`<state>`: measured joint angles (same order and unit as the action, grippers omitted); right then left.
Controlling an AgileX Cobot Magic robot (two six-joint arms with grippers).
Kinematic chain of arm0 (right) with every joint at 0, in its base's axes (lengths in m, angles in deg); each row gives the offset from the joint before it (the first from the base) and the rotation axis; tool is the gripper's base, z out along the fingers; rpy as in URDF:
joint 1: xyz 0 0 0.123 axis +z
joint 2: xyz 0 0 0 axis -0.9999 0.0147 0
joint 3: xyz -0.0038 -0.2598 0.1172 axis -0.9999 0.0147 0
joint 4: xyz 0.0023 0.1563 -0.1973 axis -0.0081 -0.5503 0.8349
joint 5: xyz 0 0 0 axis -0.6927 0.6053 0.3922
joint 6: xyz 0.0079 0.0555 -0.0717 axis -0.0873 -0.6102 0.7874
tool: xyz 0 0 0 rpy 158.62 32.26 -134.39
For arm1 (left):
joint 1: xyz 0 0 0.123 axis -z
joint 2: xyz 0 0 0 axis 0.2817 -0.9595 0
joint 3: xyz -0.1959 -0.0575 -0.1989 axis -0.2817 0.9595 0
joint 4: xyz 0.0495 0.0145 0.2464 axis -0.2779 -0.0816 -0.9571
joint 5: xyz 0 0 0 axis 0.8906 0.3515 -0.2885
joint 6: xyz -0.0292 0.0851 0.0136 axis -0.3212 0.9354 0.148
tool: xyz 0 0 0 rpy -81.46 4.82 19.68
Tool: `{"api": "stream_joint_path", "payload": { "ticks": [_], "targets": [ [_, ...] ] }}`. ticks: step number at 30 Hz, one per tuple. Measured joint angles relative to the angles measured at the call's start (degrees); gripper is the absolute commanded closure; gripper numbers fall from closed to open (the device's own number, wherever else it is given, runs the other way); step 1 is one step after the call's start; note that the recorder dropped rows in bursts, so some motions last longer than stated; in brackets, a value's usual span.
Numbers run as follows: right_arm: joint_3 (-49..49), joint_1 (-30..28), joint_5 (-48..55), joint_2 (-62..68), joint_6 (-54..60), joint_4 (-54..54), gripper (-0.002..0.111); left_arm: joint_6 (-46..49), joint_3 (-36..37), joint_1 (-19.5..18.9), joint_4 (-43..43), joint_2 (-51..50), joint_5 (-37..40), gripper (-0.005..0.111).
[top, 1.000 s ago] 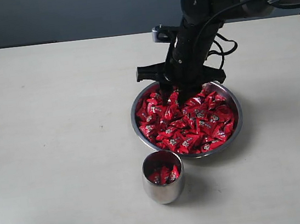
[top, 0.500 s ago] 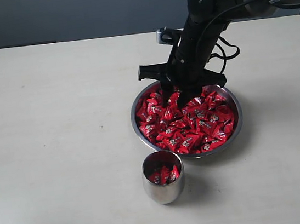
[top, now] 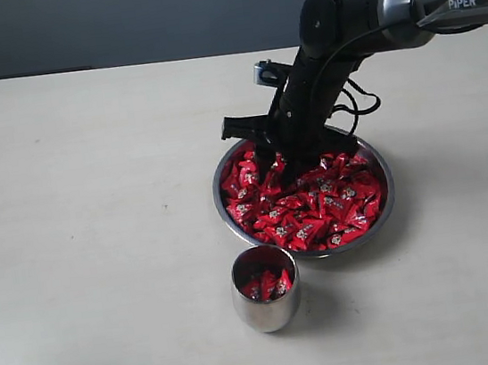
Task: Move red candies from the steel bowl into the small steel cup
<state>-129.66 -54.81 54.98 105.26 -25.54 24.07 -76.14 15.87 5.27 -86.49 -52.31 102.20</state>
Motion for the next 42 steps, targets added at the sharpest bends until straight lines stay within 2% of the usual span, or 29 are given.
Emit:
{"api": "stream_joint_path", "payload": {
  "ticks": [14,16,20,21,30,42],
  "targets": [
    [0.0,0.0,-0.5,1.8,-0.4,0.0,0.073,0.0,0.0,0.0,0.0,0.0,0.0,0.106],
    [0.0,0.0,-0.8,1.8,-0.4,0.0,0.081,0.0,0.0,0.0,0.0,0.0,0.0,0.106],
    [0.0,0.0,-1.1,1.8,-0.4,0.0,0.107,0.0,0.0,0.0,0.0,0.0,0.0,0.106],
    [0.0,0.0,-1.3,1.8,-0.4,0.0,0.109,0.0,0.0,0.0,0.0,0.0,0.0,0.106],
    [0.0,0.0,-1.7,1.8,-0.4,0.6,0.109,0.0,0.0,0.0,0.0,0.0,0.0,0.106],
    [0.0,0.0,-0.3,-4.4,-0.3,10.5,0.109,0.0,0.0,0.0,0.0,0.0,0.0,0.106]
  ]
}}
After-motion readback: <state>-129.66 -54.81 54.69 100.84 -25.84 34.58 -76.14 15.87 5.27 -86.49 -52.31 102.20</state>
